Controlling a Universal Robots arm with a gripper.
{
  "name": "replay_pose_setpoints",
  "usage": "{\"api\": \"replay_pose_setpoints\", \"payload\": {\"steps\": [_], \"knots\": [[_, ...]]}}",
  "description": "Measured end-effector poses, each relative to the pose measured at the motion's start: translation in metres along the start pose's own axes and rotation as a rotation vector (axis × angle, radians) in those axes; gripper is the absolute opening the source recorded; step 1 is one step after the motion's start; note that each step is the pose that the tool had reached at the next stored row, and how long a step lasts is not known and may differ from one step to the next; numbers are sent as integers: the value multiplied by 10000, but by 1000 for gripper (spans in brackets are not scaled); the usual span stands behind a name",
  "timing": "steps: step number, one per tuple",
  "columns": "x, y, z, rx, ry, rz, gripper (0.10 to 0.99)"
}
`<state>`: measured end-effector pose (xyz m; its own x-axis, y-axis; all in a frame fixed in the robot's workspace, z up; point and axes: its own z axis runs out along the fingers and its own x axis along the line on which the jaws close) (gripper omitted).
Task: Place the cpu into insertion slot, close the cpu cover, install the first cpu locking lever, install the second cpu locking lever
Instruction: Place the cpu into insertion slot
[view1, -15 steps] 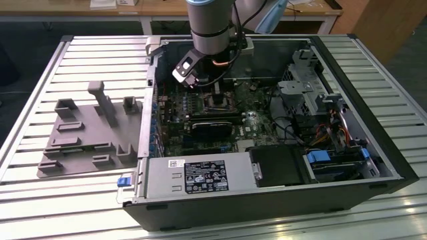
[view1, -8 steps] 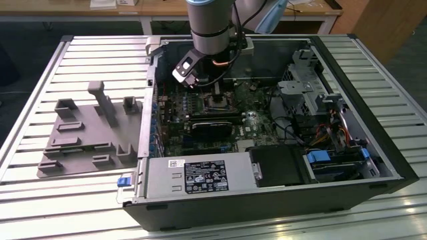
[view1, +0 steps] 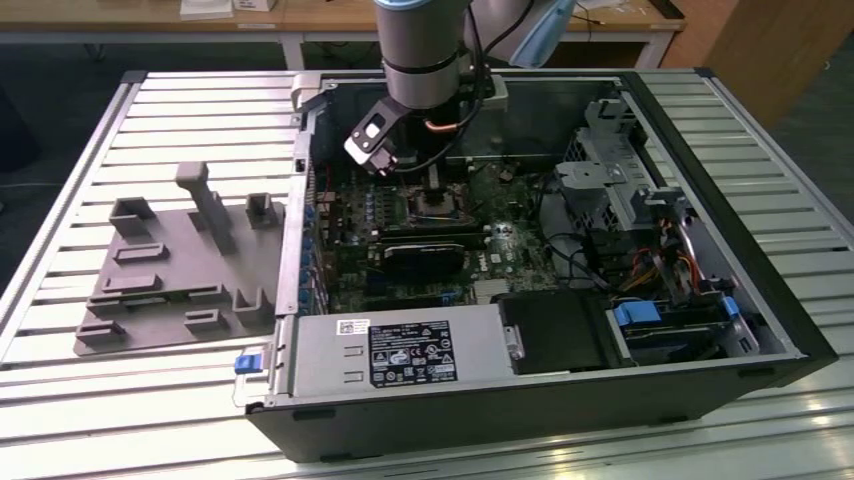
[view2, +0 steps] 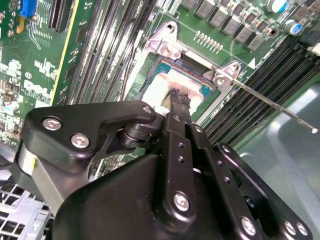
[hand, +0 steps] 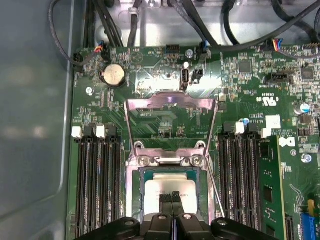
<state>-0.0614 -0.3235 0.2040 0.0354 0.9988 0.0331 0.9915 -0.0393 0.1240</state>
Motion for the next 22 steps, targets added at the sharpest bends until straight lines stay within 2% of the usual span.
{"api": "replay_pose_setpoints", "payload": {"steps": [1,2,5,11,22], "knots": [[0,4,1,81,-3,3,106],[0,7,1,113,-4,3,106],[0,10,2,114,-3,5,106],[2,64,14,108,-18,132,106],[0,60,56,110,-29,185,106]]}}
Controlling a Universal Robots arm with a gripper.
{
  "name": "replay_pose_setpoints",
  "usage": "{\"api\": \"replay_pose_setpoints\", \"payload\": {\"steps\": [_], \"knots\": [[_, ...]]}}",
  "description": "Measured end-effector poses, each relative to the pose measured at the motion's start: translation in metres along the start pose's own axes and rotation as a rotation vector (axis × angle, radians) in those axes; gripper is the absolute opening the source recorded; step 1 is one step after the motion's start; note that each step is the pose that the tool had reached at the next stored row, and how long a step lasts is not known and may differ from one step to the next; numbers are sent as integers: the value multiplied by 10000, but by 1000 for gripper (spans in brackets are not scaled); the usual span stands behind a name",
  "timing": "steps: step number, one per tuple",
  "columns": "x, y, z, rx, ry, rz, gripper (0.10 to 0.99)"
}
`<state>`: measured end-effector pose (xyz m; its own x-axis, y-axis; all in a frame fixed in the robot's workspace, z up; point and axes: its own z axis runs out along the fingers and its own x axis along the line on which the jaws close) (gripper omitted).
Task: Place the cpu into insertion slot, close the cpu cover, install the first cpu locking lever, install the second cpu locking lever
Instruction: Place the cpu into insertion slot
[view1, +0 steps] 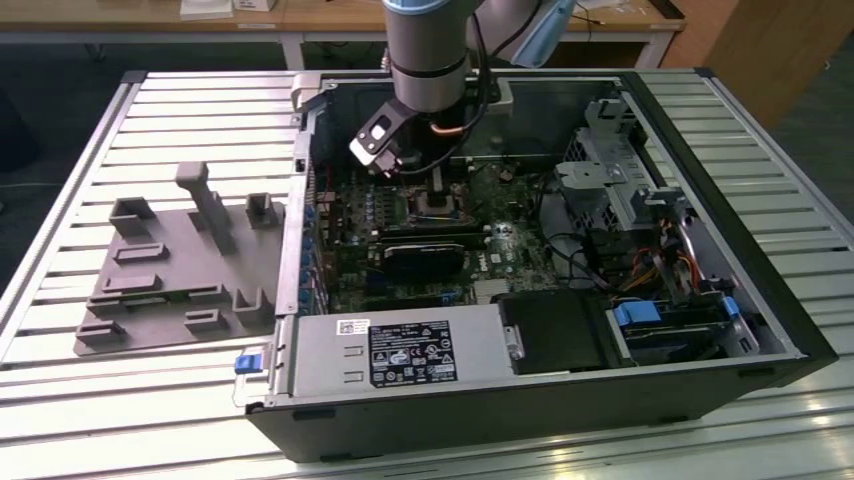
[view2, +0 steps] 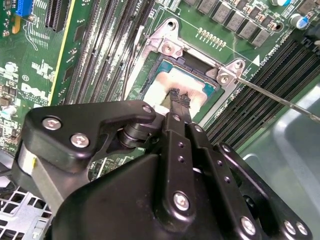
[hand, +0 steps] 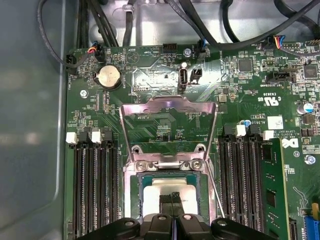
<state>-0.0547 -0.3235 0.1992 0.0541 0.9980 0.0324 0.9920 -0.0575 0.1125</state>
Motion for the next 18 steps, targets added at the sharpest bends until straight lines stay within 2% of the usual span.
{"api": "replay_pose_setpoints", "payload": {"steps": [10,18], "knots": [[3,1,4,-12,17,3,106],[5,16,-141,-2,2,1,106]]}}
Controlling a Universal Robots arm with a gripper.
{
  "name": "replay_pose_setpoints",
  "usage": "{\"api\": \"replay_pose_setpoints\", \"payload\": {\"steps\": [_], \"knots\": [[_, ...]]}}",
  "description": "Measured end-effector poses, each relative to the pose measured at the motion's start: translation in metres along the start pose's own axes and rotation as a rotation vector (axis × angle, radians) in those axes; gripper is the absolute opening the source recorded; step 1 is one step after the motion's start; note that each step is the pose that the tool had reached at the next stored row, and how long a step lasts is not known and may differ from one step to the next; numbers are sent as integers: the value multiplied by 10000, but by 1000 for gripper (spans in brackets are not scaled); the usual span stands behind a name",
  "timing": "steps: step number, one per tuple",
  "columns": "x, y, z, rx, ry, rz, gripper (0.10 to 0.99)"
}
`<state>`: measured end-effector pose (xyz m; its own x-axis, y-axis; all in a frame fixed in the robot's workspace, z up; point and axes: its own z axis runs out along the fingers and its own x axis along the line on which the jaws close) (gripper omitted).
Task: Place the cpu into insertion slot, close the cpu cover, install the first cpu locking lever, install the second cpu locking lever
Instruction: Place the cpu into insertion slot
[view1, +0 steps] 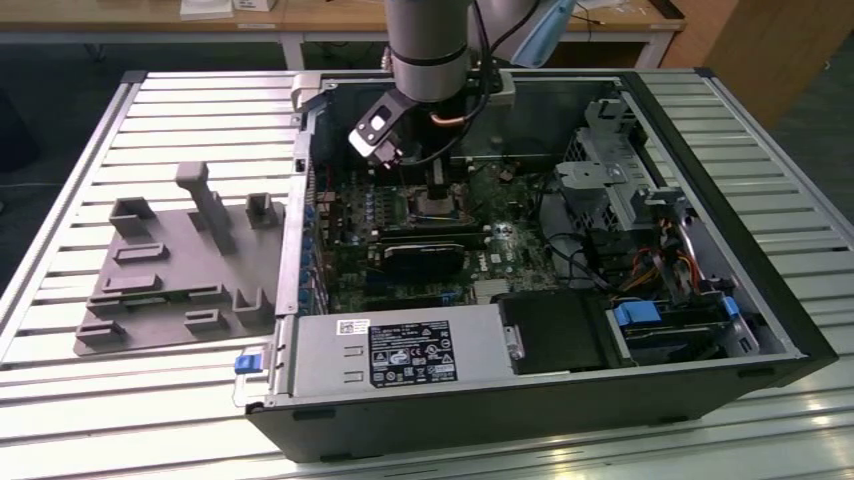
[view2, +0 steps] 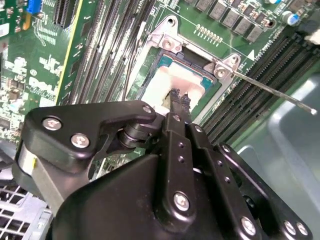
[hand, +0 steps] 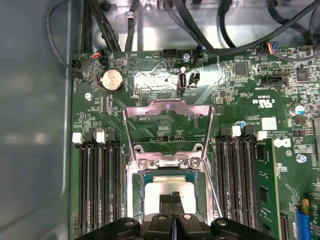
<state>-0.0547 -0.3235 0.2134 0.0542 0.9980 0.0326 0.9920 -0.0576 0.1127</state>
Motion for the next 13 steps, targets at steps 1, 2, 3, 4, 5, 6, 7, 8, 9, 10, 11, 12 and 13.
{"api": "replay_pose_setpoints", "payload": {"steps": [1,2,3,4,5,6,7,8,9,10,11,12,13], "knots": [[1,2,-20,-1,2,0,106],[2,5,-42,-2,3,0,106],[2,7,-64,-2,1,0,106],[3,10,-90,-3,2,0,106],[4,13,-116,-3,2,0,106],[5,16,-142,-2,0,0,106],[6,19,-167,-3,1,1,106],[6,22,-191,-3,2,1,106],[7,24,-213,-3,1,0,106],[8,27,-234,-3,2,0,106],[9,29,-254,-6,2,0,106],[9,32,-277,-8,2,0,106],[10,35,-302,-9,1,-1,106]]}}
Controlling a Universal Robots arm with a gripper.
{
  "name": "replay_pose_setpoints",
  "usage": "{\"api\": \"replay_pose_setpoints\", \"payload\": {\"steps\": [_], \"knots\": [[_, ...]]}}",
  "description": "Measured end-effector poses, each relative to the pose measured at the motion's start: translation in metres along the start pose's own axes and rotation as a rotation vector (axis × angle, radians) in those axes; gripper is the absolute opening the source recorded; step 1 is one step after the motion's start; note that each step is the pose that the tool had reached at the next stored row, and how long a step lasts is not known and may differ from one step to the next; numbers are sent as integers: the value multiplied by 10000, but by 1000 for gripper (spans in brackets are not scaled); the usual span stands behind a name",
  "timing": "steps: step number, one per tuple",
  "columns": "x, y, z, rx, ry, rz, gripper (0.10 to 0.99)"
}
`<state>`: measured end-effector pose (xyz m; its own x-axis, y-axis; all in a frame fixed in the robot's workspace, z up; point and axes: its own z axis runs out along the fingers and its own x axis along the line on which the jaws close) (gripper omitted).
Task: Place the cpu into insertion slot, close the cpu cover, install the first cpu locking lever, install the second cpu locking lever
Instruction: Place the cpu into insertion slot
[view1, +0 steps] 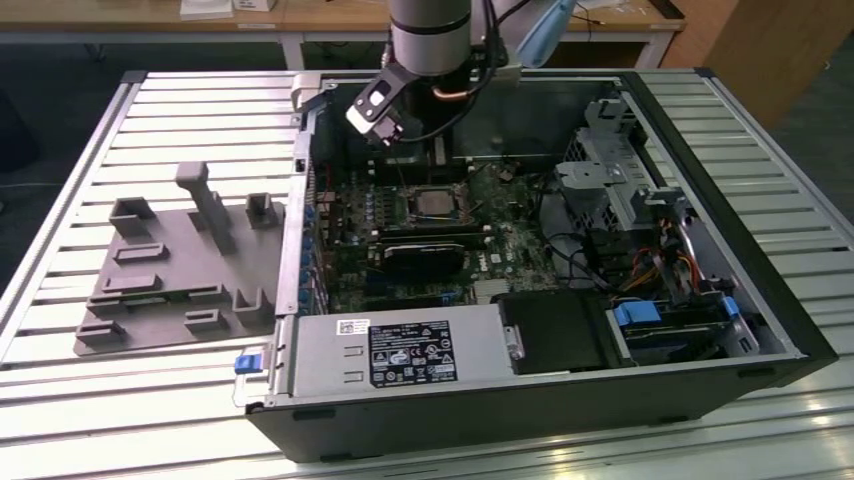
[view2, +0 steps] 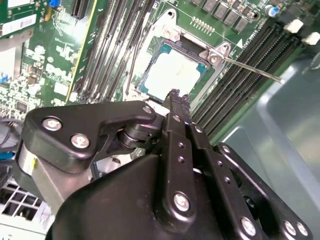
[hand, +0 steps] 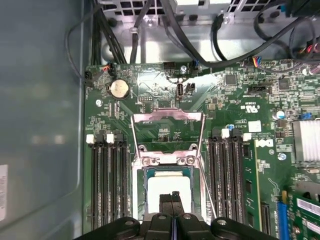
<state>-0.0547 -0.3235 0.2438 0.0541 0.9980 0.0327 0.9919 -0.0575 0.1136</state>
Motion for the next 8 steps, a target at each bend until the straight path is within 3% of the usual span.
{"api": "replay_pose_setpoints", "payload": {"steps": [5,8], "knots": [[5,14,-127,-6,1,1,106],[5,17,-151,-9,2,1,106]]}}
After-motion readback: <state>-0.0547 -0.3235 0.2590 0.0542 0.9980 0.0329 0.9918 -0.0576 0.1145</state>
